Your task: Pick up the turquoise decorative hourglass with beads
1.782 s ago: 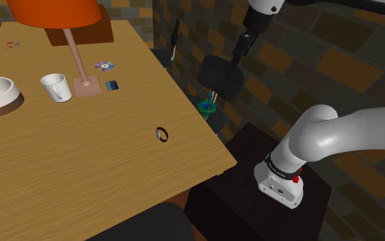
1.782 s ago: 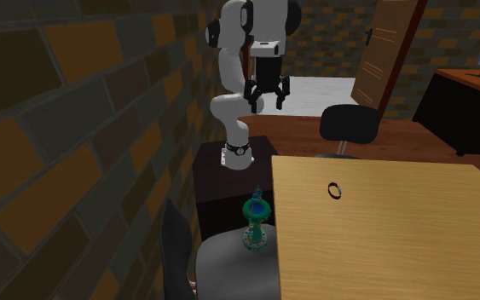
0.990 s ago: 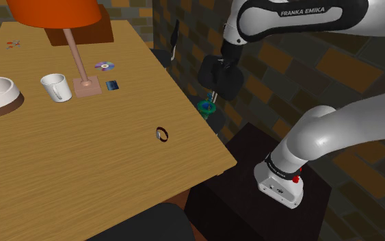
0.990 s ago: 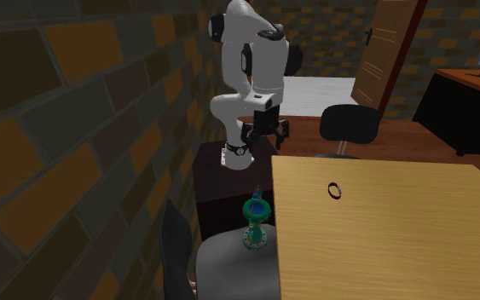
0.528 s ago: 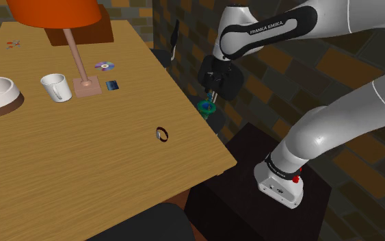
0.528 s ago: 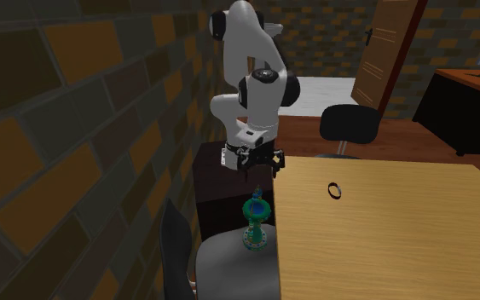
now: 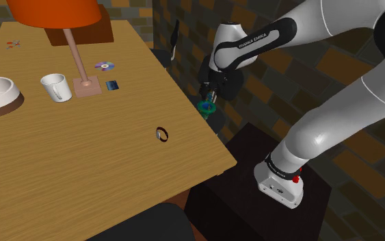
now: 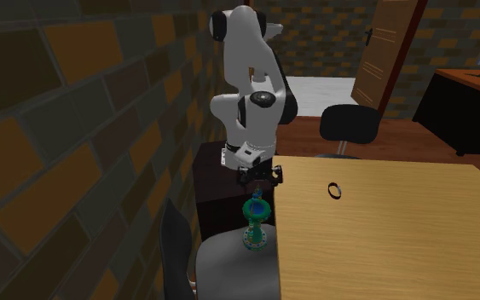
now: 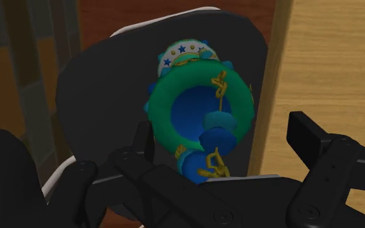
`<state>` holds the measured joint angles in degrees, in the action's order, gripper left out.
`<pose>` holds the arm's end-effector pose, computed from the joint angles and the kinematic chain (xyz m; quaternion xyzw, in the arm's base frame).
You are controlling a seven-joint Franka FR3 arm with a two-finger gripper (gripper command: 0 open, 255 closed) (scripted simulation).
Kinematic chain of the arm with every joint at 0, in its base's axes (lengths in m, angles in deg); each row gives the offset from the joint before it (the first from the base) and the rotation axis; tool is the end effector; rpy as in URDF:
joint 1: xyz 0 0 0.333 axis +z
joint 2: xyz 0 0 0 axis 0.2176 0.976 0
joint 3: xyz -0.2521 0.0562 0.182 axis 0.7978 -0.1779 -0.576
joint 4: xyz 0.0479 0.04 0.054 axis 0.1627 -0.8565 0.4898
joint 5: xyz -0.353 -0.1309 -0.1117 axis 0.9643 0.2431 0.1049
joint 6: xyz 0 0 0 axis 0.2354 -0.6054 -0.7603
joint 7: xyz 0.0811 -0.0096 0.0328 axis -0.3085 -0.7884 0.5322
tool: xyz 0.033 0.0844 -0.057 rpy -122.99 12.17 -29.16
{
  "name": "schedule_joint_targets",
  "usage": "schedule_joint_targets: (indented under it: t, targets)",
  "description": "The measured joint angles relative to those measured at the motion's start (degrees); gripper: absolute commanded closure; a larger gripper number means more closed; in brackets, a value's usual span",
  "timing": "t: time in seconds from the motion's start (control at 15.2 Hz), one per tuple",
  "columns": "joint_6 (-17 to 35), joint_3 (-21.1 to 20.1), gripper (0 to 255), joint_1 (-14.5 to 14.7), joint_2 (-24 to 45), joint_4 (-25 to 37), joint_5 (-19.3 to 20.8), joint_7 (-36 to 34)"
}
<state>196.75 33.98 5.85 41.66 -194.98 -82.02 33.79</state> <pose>0.4285 -0.0285 0.3459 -0.9940 0.1088 0.0101 0.0110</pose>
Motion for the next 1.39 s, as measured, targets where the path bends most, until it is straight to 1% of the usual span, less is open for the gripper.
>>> schedule_joint_targets:
  t: [0.07,0.13,0.79,1.39]
  targets:
    - [0.59,0.02,0,-0.02,0.37,-0.23,0.01,0.04]
    - [1.0,0.01,255,-0.02,0.55,-0.44,0.0,0.04]
    - [1.48,-0.04,255,0.02,0.65,-0.65,-0.05,0.04]
    - [-5.39,0.08,255,-0.03,-3.21,2.2,0.04,-0.09]
